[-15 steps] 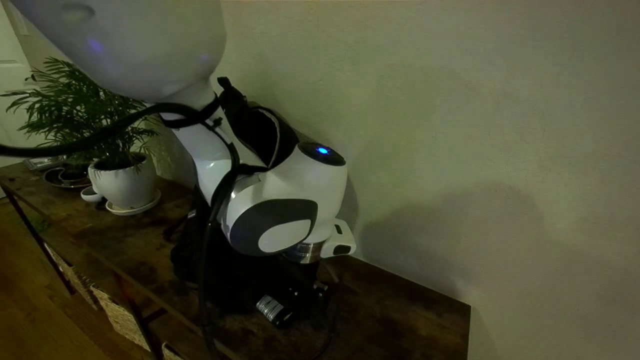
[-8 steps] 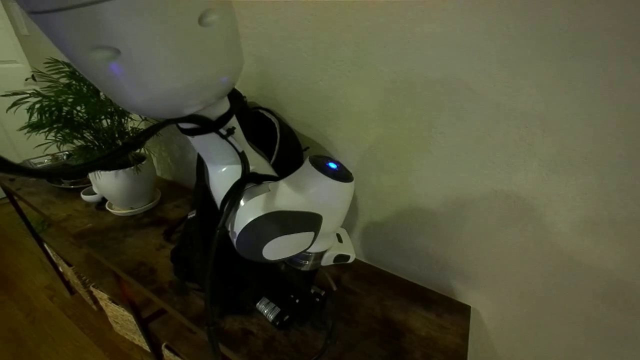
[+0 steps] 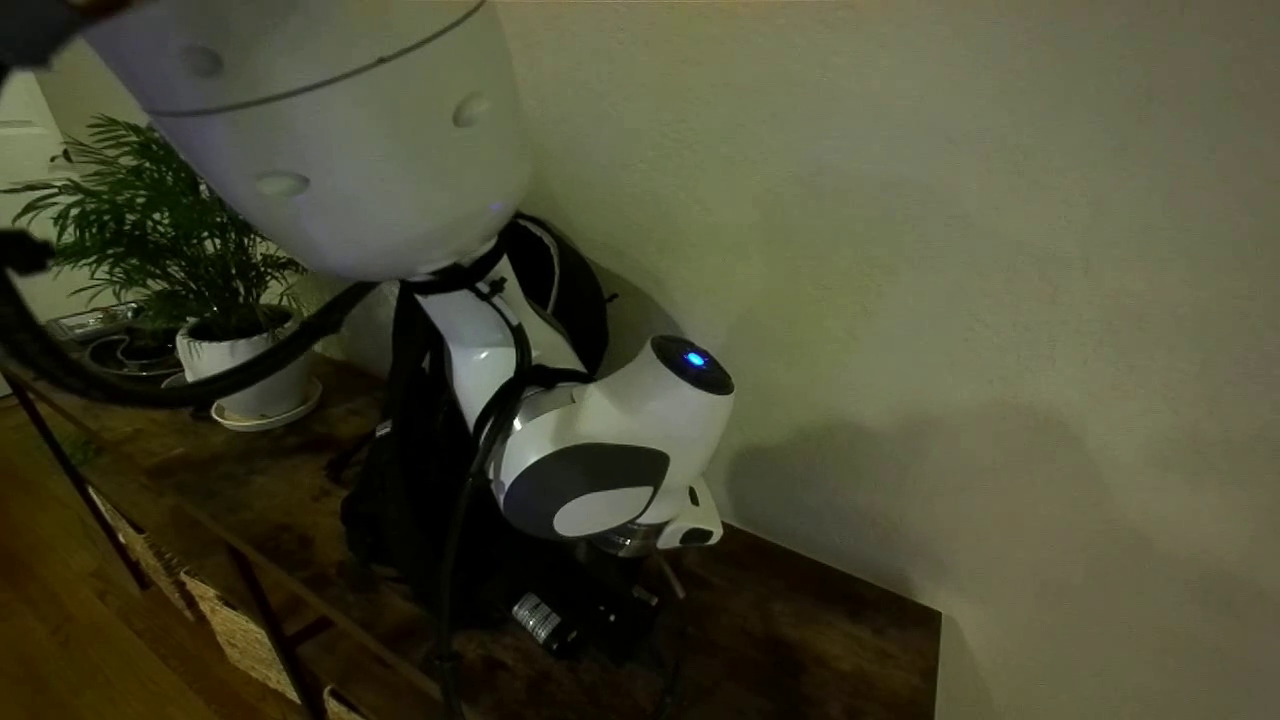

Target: Pick up the wallet and put it in the bag

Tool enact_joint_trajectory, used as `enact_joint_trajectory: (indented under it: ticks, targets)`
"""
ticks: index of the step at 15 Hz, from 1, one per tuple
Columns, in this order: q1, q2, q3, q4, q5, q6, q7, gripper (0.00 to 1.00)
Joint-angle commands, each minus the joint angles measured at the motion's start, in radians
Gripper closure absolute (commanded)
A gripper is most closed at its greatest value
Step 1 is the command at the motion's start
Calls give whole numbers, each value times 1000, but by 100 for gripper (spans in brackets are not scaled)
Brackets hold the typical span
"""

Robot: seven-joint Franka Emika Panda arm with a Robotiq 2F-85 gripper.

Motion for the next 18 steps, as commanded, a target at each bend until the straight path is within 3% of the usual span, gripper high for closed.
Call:
enact_joint_trajectory:
  ticks: [1,18]
  targets:
    - [-20,26,14,39,25,-45,-34,0]
    - [-7,44,31,91,40,-134,-87,0]
